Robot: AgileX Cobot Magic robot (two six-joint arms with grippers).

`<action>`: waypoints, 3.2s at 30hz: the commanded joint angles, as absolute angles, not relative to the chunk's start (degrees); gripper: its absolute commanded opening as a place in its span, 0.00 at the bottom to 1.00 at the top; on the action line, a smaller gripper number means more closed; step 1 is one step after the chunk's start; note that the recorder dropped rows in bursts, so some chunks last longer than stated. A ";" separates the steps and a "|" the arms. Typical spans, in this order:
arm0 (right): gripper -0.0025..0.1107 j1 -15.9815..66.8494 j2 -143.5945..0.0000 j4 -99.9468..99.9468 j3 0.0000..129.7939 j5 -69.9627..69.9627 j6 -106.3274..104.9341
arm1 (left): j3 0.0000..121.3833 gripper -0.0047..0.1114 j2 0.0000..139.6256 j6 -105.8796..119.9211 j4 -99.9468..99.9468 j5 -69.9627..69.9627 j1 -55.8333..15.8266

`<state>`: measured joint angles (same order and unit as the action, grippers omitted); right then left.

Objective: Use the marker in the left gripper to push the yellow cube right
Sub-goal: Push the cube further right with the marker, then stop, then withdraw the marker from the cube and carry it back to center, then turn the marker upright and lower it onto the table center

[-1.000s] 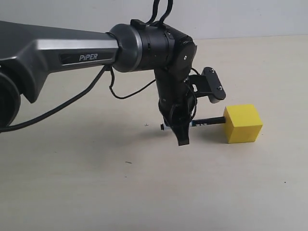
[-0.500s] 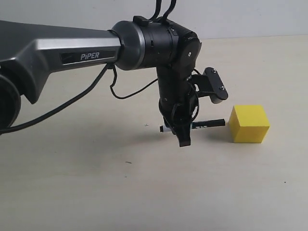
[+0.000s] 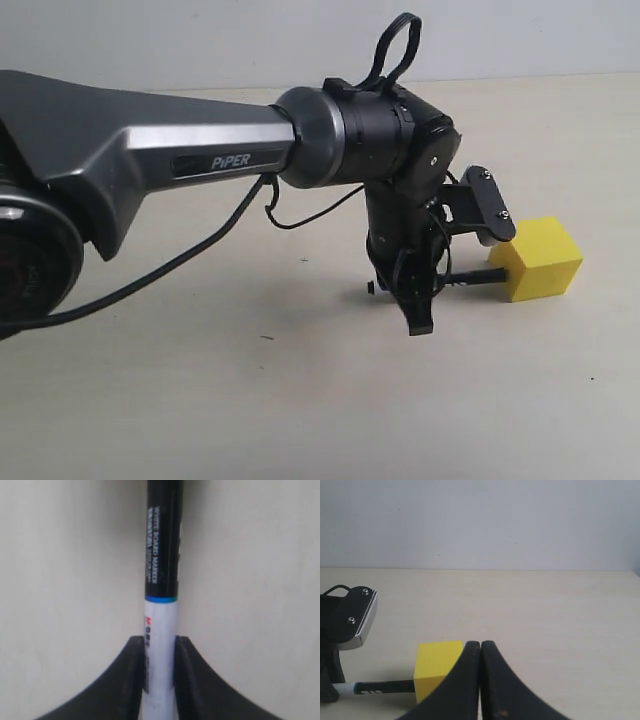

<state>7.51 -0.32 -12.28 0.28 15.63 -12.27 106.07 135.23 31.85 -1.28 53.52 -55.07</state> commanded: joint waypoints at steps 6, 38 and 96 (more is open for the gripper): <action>0.02 7.31 0.00 -12.05 0.00 15.35 -12.28 | 106.56 0.04 135.06 29.53 -2.85 53.10 -51.94; 0.02 7.31 0.00 -12.05 0.00 15.35 -12.28 | 106.56 0.04 128.88 -18.74 -6.25 57.61 -42.54; 0.02 7.31 0.00 -12.05 0.00 15.35 -12.28 | 90.33 0.04 124.69 -49.75 -5.16 53.27 -45.90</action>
